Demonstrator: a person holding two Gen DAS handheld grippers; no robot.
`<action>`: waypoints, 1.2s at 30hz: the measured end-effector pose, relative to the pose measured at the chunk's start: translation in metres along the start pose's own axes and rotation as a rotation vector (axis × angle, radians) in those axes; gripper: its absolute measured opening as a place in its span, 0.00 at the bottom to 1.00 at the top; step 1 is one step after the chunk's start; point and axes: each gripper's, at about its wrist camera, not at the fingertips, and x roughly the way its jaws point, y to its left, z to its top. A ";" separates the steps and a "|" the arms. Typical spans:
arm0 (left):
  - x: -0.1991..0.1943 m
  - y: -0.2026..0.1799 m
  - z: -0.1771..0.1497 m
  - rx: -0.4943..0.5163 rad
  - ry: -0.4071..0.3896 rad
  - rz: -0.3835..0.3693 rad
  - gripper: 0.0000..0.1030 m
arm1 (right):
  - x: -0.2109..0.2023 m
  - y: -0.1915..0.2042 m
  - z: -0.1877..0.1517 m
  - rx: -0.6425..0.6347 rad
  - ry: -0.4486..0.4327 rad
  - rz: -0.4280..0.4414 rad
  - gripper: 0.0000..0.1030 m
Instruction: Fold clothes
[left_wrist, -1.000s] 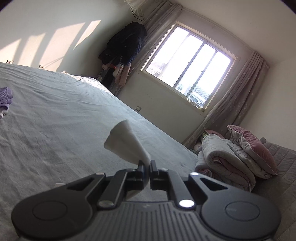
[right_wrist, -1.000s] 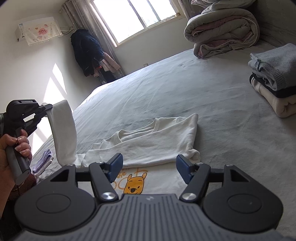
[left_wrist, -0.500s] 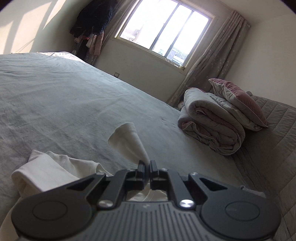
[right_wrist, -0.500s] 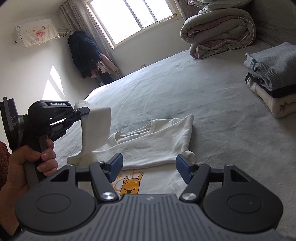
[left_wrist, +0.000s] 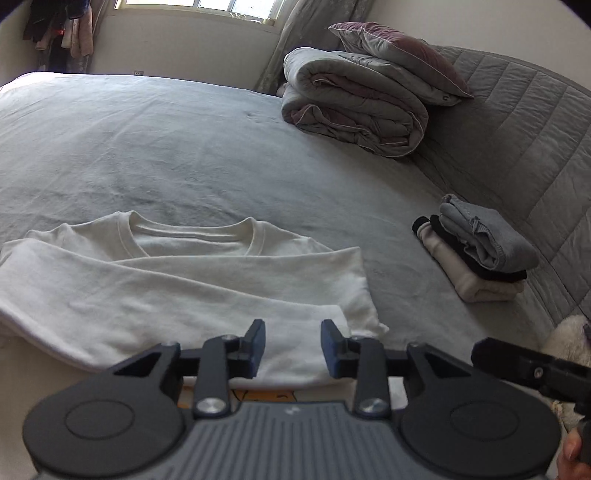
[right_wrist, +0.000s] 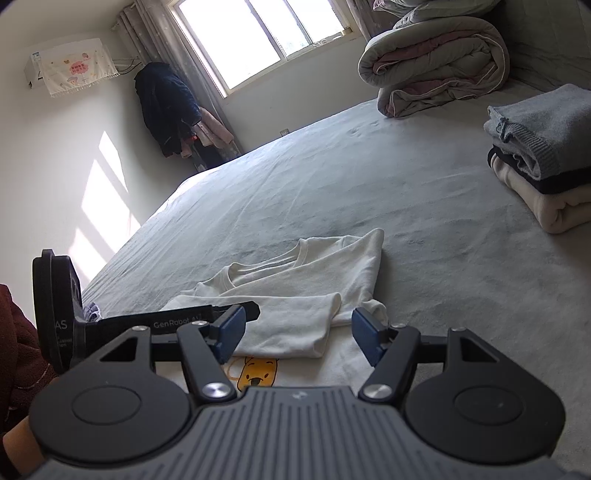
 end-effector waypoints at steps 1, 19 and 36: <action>-0.006 0.004 -0.001 0.005 -0.009 -0.003 0.38 | 0.001 0.000 0.000 0.001 0.002 -0.002 0.66; -0.069 0.157 0.005 -0.208 -0.157 0.280 0.26 | 0.080 -0.017 -0.011 0.117 0.158 -0.025 0.52; -0.058 0.183 0.010 -0.263 -0.206 0.214 0.12 | 0.089 0.021 0.037 -0.131 0.101 -0.102 0.10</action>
